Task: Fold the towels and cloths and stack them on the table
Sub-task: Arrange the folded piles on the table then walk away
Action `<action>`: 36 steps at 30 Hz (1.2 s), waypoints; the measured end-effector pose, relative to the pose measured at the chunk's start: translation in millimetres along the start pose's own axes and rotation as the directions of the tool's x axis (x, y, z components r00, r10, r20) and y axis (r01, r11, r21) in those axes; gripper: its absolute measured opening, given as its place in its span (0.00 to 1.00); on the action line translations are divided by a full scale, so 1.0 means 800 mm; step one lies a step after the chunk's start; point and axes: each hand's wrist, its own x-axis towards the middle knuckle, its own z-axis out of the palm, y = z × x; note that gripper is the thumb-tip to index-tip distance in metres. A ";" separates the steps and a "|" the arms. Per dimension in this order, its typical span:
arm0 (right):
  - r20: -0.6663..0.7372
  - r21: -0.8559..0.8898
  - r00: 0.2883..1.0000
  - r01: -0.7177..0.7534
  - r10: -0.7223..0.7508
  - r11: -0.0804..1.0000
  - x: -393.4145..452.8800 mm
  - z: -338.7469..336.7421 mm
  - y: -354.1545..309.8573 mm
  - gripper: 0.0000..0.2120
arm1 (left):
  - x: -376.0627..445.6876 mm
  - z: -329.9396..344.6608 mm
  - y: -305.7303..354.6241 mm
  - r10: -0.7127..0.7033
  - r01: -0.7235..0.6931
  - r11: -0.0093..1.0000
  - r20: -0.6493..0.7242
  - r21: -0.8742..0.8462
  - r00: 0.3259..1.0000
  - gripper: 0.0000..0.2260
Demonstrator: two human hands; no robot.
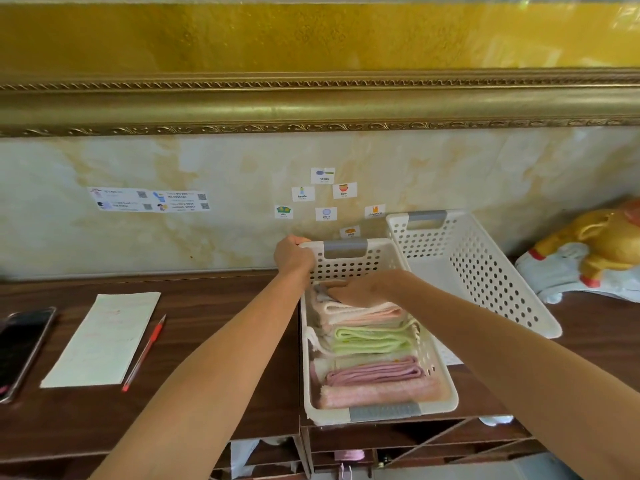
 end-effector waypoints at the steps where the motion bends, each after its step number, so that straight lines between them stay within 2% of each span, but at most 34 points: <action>1: -0.021 0.048 0.999 0.035 -0.034 0.998 0.000 -0.004 0.002 0.24 | -0.003 0.001 0.000 -0.005 0.005 1.000 0.000 -0.004 1.000 0.19; 2: -0.046 0.080 0.998 0.052 -0.048 0.995 0.001 -0.008 0.003 0.21 | -0.004 0.001 0.000 -0.011 0.011 1.000 0.000 -0.018 1.000 0.19; 6: -0.097 0.128 0.994 -0.045 0.058 0.991 0.023 -0.020 -0.003 0.14 | 0.000 -0.001 0.005 -0.008 0.008 0.999 -0.006 -0.048 1.000 0.16; 8: -0.126 0.076 0.990 -0.056 0.065 0.996 0.032 -0.020 -0.004 0.19 | 0.002 -0.003 0.006 0.000 -0.001 0.998 -0.012 -0.056 1.000 0.14; 10: -0.253 0.023 0.964 -0.083 0.086 0.996 0.033 -0.022 -0.001 0.27 | 0.004 -0.003 0.004 0.006 -0.006 0.999 -0.022 -0.042 1.000 0.13; 13: -0.432 -0.056 0.899 0.060 -0.079 0.997 0.017 -0.029 0.005 0.30 | 0.009 -0.008 0.001 -0.006 0.005 1.000 -0.023 -0.030 1.000 0.11; 15: -0.410 -0.052 0.891 0.189 -0.194 0.981 -0.006 -0.032 0.015 0.27 | 0.015 -0.011 0.003 -0.012 0.012 0.999 0.004 -0.035 1.000 0.10; 16: -0.356 -0.078 0.907 0.210 -0.224 0.975 -0.017 -0.030 0.022 0.30 | 0.017 -0.011 0.005 -0.014 0.014 0.999 0.015 -0.043 1.000 0.10; 18: -0.271 -0.223 0.931 0.186 -0.244 0.957 -0.034 -0.021 0.032 0.47 | 0.019 -0.010 0.010 -0.007 0.009 0.999 0.030 -0.053 1.000 0.11; 20: -0.278 -0.354 0.933 0.119 -0.226 0.928 -0.034 -0.010 0.042 0.55 | 0.018 -0.007 0.014 0.005 -0.004 0.999 0.029 -0.042 1.000 0.12; 26: -0.350 -0.399 0.918 0.031 -0.184 0.916 -0.004 -0.016 0.047 0.43 | 0.010 -0.003 0.014 0.014 -0.014 1.000 0.050 0.003 0.999 0.15; 33: -0.363 -0.441 0.917 -0.010 -0.168 0.898 0.010 -0.030 0.038 0.43 | 0.014 -0.006 0.011 0.019 -0.019 1.000 0.016 -0.015 1.000 0.14; 36: -0.425 -0.475 0.875 0.003 -0.233 0.880 -0.005 -0.024 0.029 0.41 | 0.017 -0.008 0.009 0.014 -0.014 1.000 0.010 -0.019 1.000 0.14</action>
